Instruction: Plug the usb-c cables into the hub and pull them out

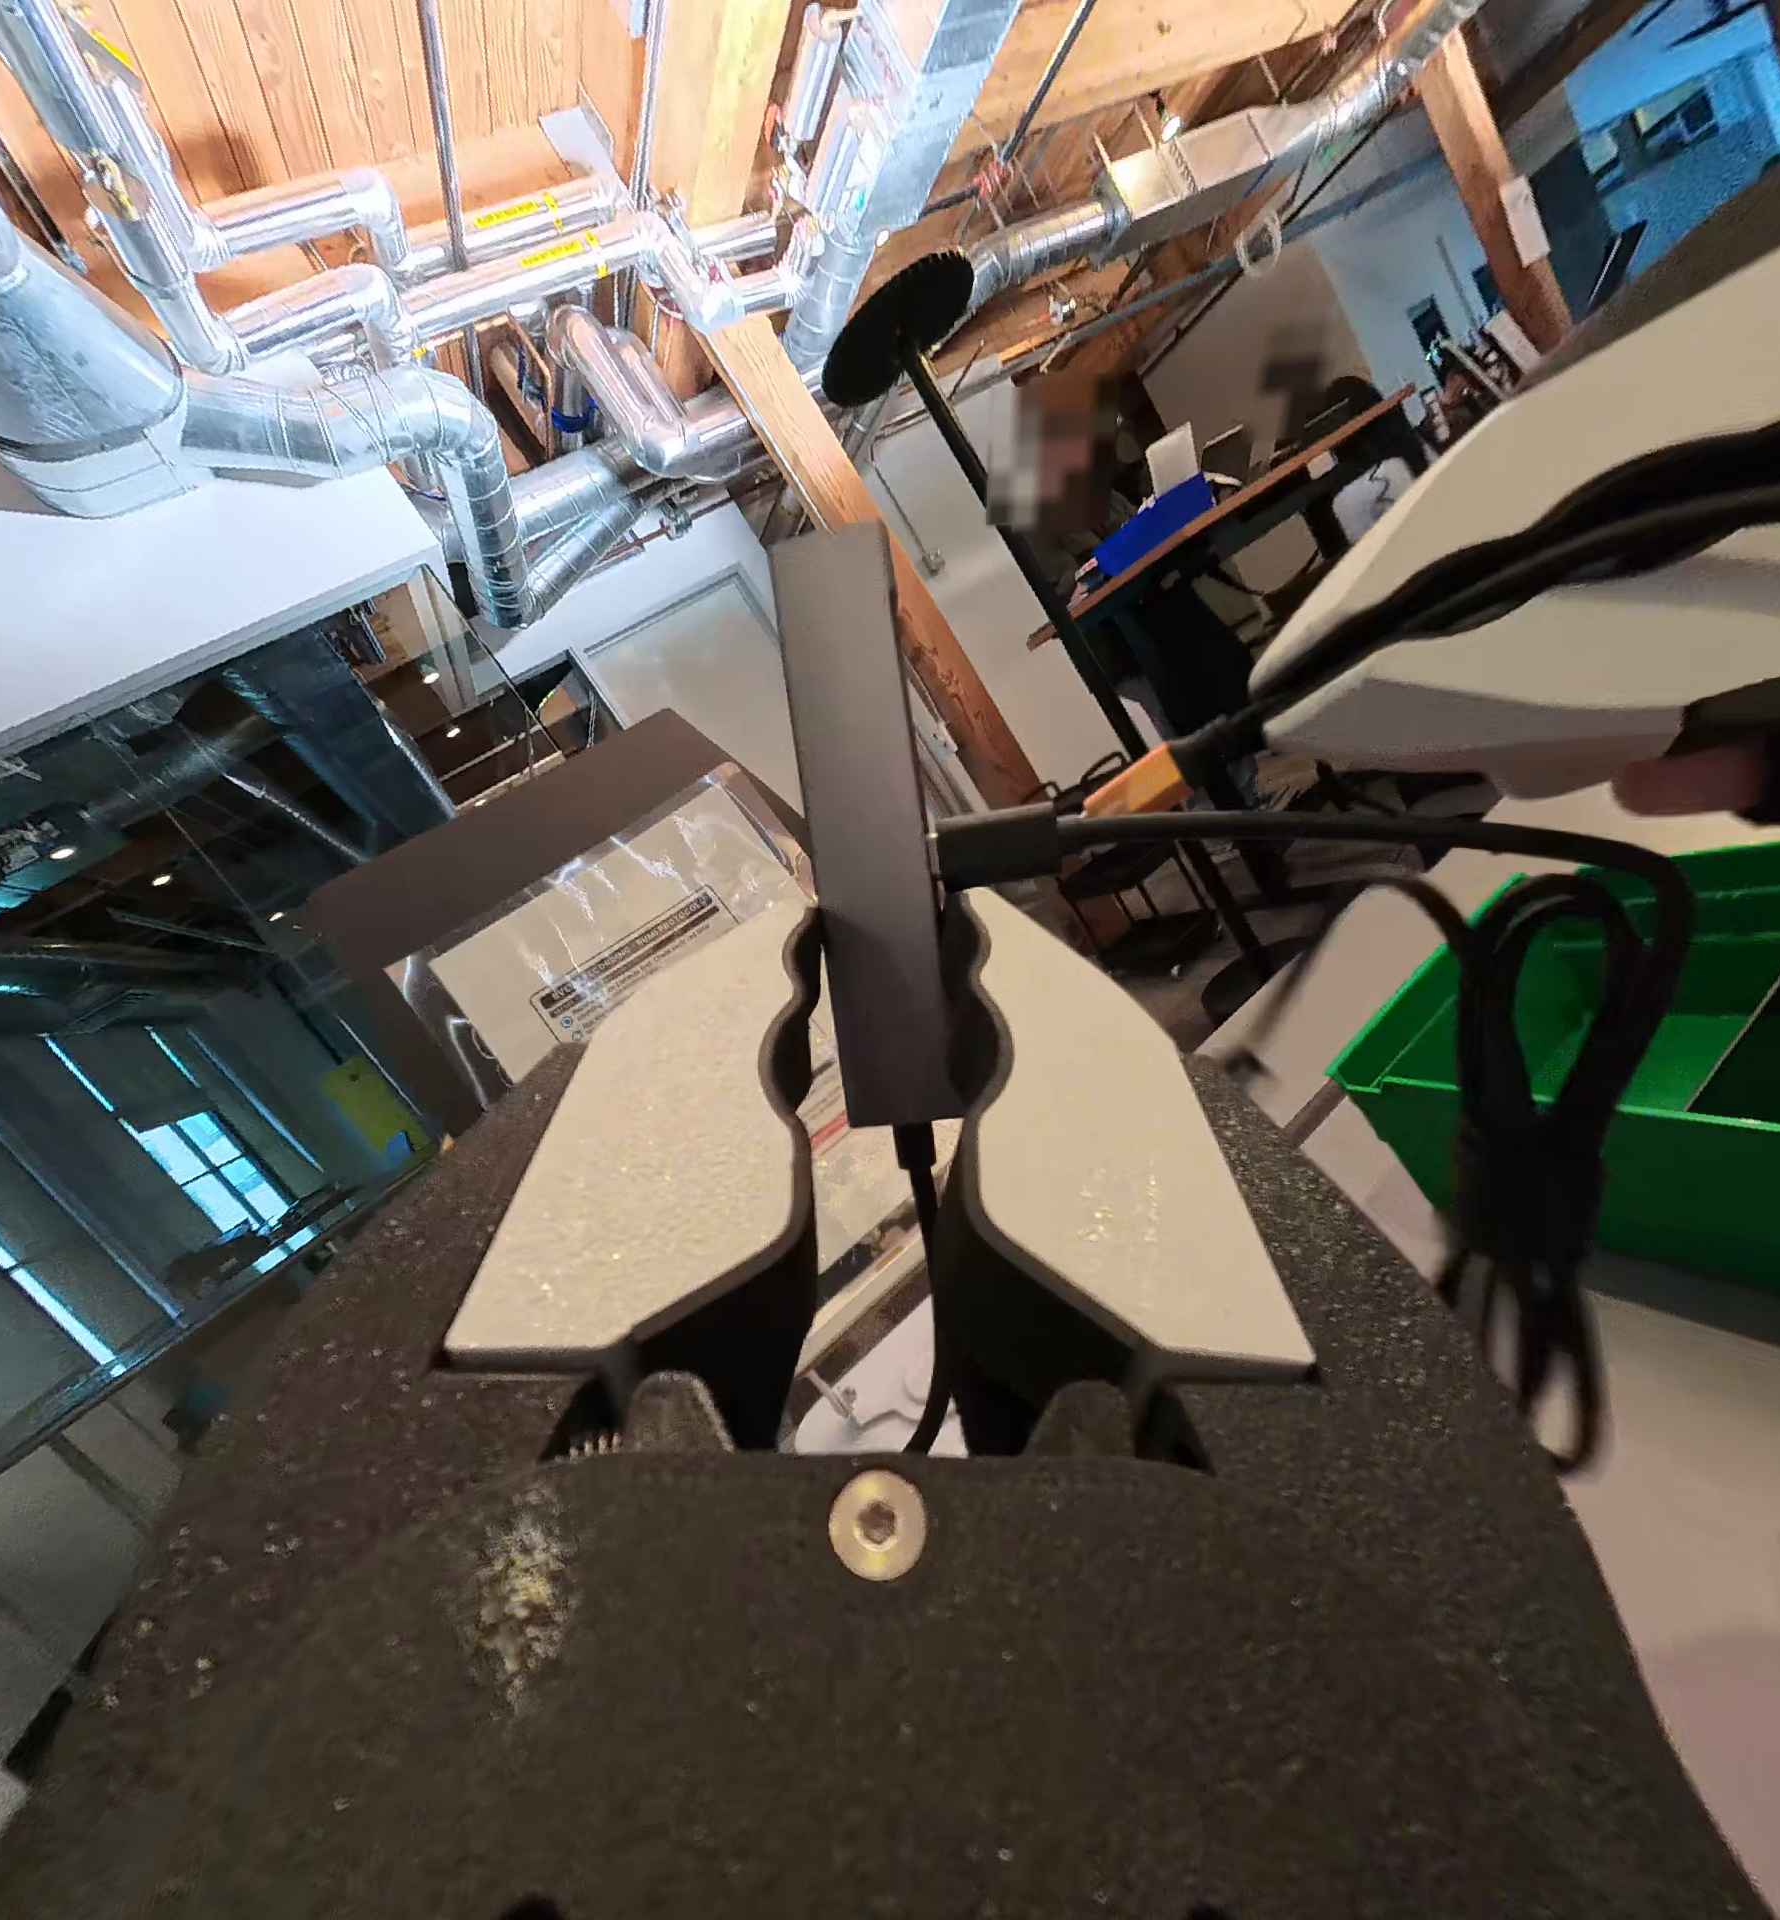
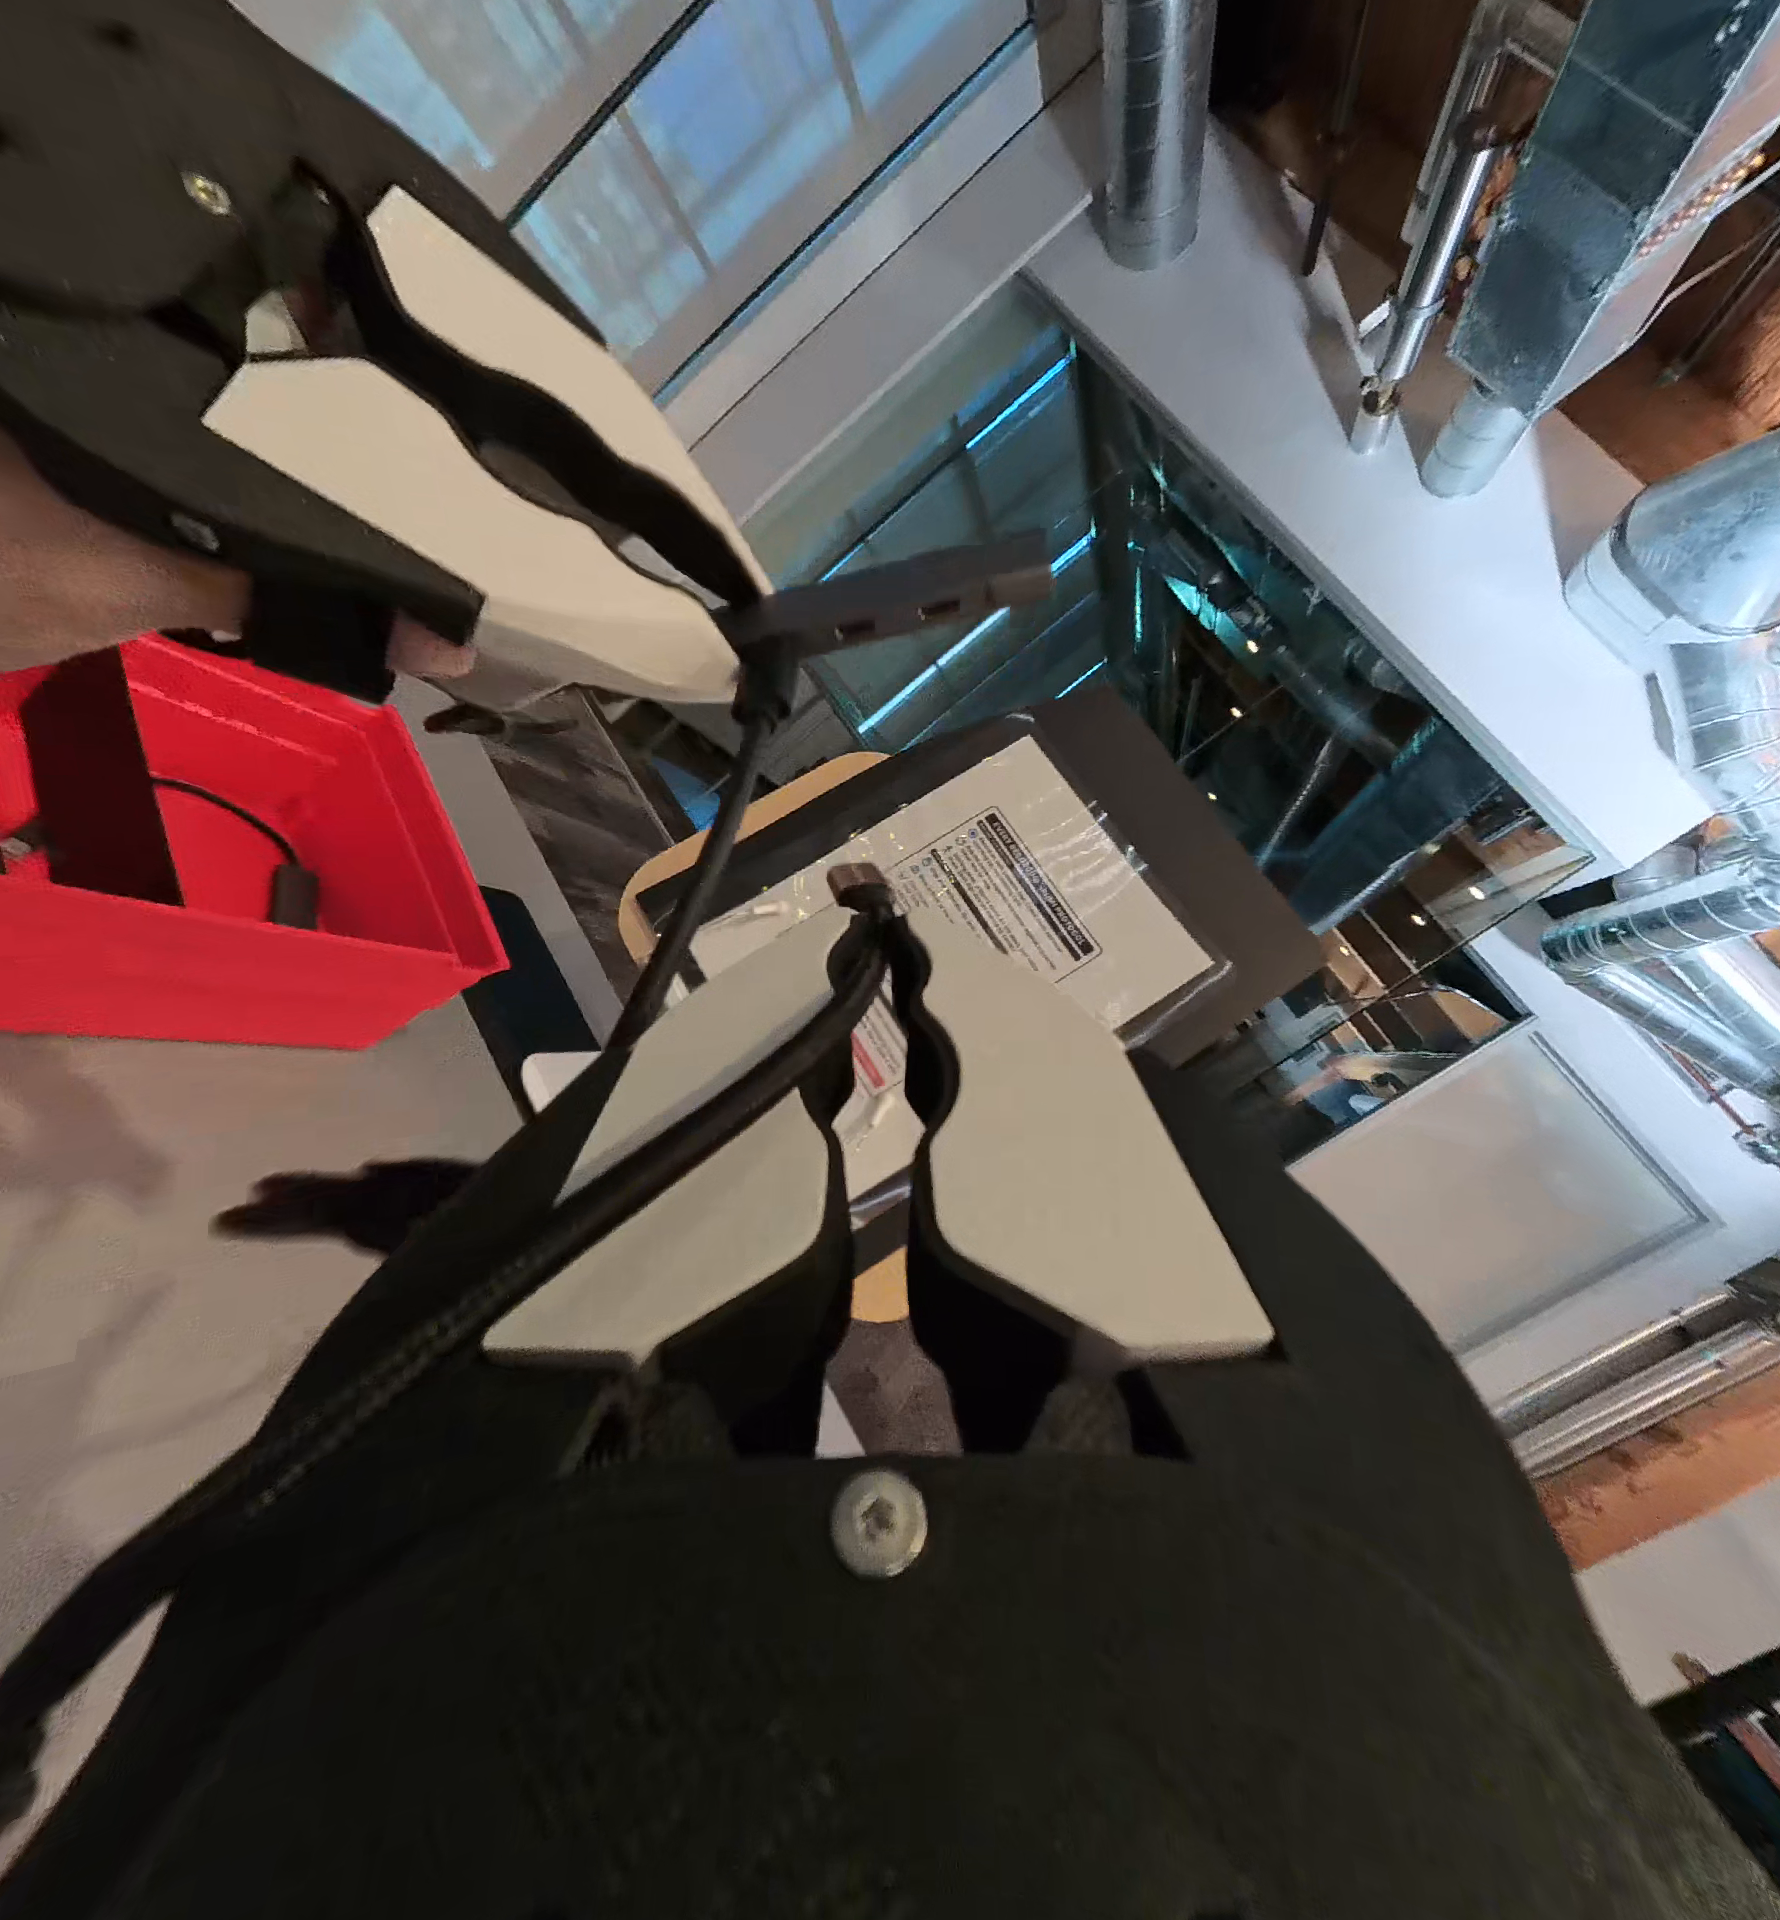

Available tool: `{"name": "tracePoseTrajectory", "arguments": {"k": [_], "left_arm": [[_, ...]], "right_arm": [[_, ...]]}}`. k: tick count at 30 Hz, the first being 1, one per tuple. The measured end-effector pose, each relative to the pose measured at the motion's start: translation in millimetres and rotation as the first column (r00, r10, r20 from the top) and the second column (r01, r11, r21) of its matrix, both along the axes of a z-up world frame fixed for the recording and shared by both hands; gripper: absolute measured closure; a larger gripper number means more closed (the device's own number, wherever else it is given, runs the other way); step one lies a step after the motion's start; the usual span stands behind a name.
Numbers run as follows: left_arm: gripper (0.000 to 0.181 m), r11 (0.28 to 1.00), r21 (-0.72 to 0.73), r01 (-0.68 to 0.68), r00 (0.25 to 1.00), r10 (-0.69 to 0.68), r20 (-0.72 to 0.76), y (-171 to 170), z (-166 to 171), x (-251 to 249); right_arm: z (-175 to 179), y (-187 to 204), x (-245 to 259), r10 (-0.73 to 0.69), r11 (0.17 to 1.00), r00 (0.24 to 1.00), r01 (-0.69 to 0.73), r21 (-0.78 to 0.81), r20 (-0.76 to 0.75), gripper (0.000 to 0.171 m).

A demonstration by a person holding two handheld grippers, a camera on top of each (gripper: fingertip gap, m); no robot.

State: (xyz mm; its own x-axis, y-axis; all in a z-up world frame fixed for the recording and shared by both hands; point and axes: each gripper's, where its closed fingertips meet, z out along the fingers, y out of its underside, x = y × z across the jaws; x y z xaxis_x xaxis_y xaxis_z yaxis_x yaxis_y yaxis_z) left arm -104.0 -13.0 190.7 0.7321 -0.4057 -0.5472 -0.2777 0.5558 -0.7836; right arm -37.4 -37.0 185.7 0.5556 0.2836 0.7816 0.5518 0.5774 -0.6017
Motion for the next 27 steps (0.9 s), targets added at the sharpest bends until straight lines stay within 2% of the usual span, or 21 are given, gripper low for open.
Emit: {"name": "tracePoseTrajectory", "arguments": {"k": [3, 6, 10, 14, 27], "left_arm": [[0.16, 0.999, -0.006, 0.041, 0.999, -0.041, 0.007, -4, 1, 1], [0.16, 0.983, -0.056, 0.177, 0.982, -0.173, 0.071, -14, 1, 13], [0.16, 0.939, -0.109, 0.327, 0.938, -0.308, 0.159, -23, 2, 23], [0.16, 0.914, -0.12, 0.386, 0.909, -0.356, 0.218, -24, 1, 26], [0.16, 0.909, -0.122, 0.399, 0.909, -0.375, 0.183, -27, -2, 31]], "right_arm": [[12, -11, -2, 0.049, 0.998, 0.996, -0.046, 0.054, -0.068, 0.167], [25, -42, -10, 0.144, 0.968, 0.988, -0.13, 0.215, -0.051, 0.167], [28, -51, -12, 0.016, 0.93, 1.0, -0.023, 0.366, 0.023, 0.167], [27, -46, -12, -0.044, 0.928, 0.998, 0.026, 0.372, 0.041, 0.167], [24, -48, -12, -0.022, 0.938, 0.997, -0.003, 0.346, 0.068, 0.167]]}}
